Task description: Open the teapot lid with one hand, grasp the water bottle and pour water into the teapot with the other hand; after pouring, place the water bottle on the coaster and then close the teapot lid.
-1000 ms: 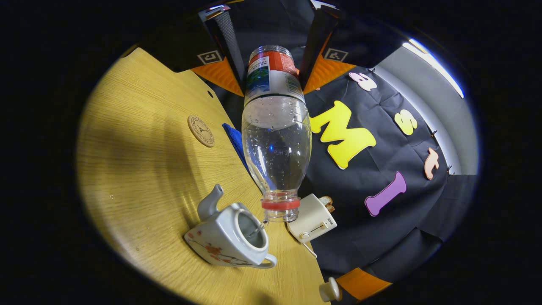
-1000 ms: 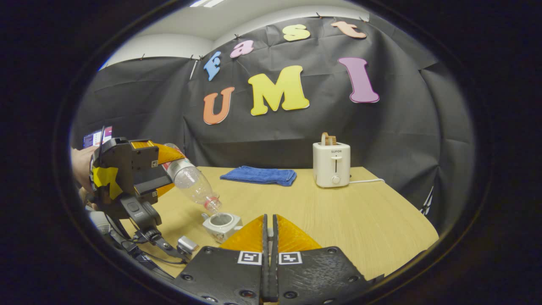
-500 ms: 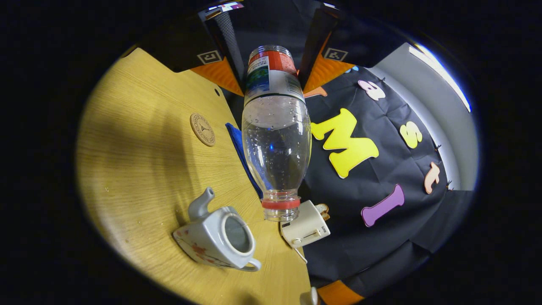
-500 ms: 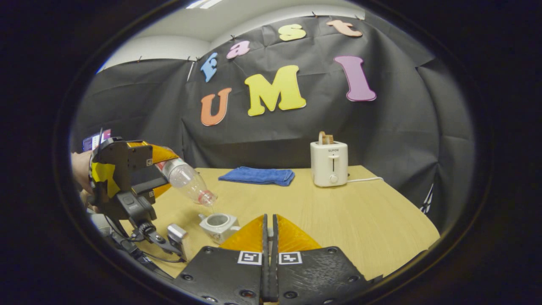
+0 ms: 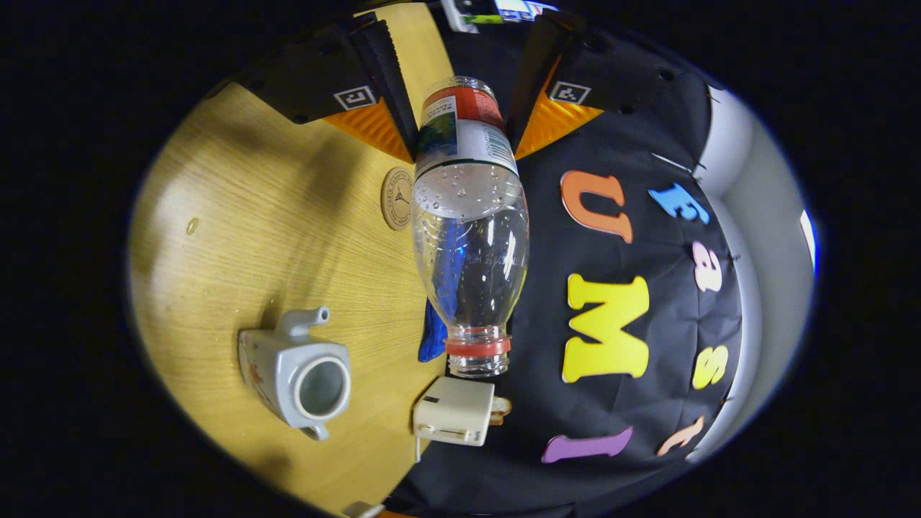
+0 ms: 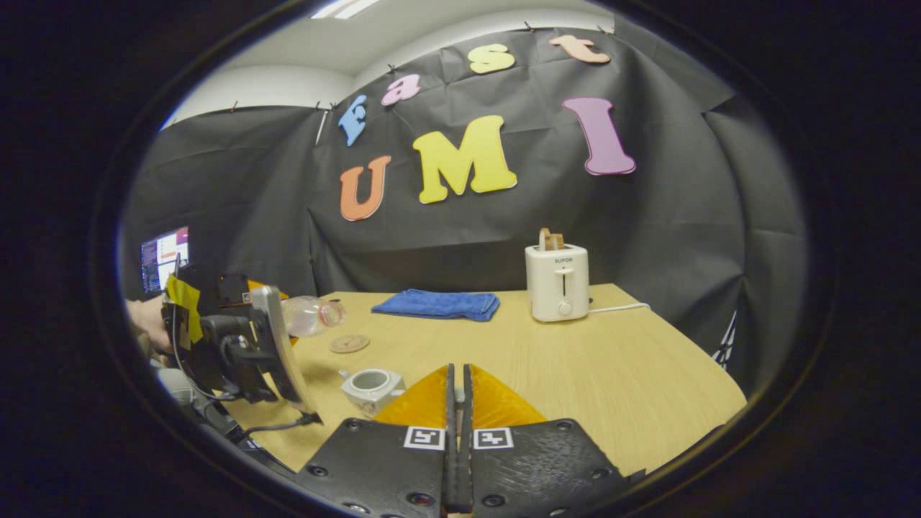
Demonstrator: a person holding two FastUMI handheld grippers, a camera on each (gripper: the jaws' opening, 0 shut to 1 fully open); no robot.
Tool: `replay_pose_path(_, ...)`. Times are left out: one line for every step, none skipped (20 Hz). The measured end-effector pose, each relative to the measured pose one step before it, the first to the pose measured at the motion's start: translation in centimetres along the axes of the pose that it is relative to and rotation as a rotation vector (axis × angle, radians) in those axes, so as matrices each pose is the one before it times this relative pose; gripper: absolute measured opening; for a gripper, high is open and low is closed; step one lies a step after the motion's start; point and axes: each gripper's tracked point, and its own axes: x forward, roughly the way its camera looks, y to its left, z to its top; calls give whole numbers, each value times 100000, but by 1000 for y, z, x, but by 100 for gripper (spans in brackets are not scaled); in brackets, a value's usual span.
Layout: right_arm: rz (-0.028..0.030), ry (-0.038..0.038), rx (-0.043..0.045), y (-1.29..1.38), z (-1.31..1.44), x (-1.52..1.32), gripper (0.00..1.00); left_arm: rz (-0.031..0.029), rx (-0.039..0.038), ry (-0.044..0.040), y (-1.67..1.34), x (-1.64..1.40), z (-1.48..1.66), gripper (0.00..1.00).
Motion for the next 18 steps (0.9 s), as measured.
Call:
replay_pose_path(6, -223, 952, -108, 136, 17, 0, -630, -9723, -9, -158, -419, -450, 72)
replay_pose_path(-189, -64, 158, -92, 105, 67, 0, 38, -8707, -47, 397, -269, -753, 72)
replay_pose_path(-383, -92, -351, -80, 83, 50, 0, 1060, -9033, 386, 569, -229, -616, 72)
replay_pose_path(-103, -79, -313, 47, 147, 85, 0, 1478, -9213, 702, 807, -436, -883, 72)
replay_pose_path(193, -81, -290, 176, 113, 30, 0, 1248, -9514, 453, 582, -344, -570, 72)
replay_pose_path(21, -108, -515, 175, 136, 8, 0, 661, -9660, 531, 745, -128, -533, 72)
replay_pose_path(238, -423, -91, 172, 126, 66, 0, -201, -9179, 276, 443, -198, -289, 72)
replay_pose_path(588, -251, 310, 308, 124, 76, 0, -517, -8279, -109, 663, -49, 52, 72)
replay_pose_path(374, 65, 137, 258, 110, 87, 0, -438, -8004, -882, 419, -20, 462, 72)
replay_pose_path(294, 264, -469, 299, -57, 163, 0, -408, -8025, -1353, 351, 71, 538, 72)
replay_pose_path(38, 351, -610, 162, -6, 88, 0, -304, -7197, -1455, -42, 468, 672, 72)
replay_pose_path(-73, 52, -858, 242, 110, 72, 0, -591, -5246, -1475, -150, 545, 610, 72)
replay_pose_path(-163, 53, -550, 226, 30, 49, 0, -654, -3248, -1397, -143, 668, 727, 72)
replay_pose_path(67, -199, -158, 301, 130, 86, 0, -372, -1547, -1972, -237, 939, 439, 73)
replay_pose_path(88, 459, 154, 309, -125, 99, 0, -126, -1221, -1520, -156, 889, 329, 72)
replay_pose_path(159, 64, 239, 283, -32, -47, 0, -1457, -1451, -842, -487, 1006, 88, 72)
replay_pose_path(-334, 234, -411, 165, -62, -31, 0, -1681, -2516, -787, -484, 1005, 22, 72)
replay_pose_path(-241, 266, -742, 110, -64, 2, 0, -1193, -2907, -1176, -282, 871, 159, 72)
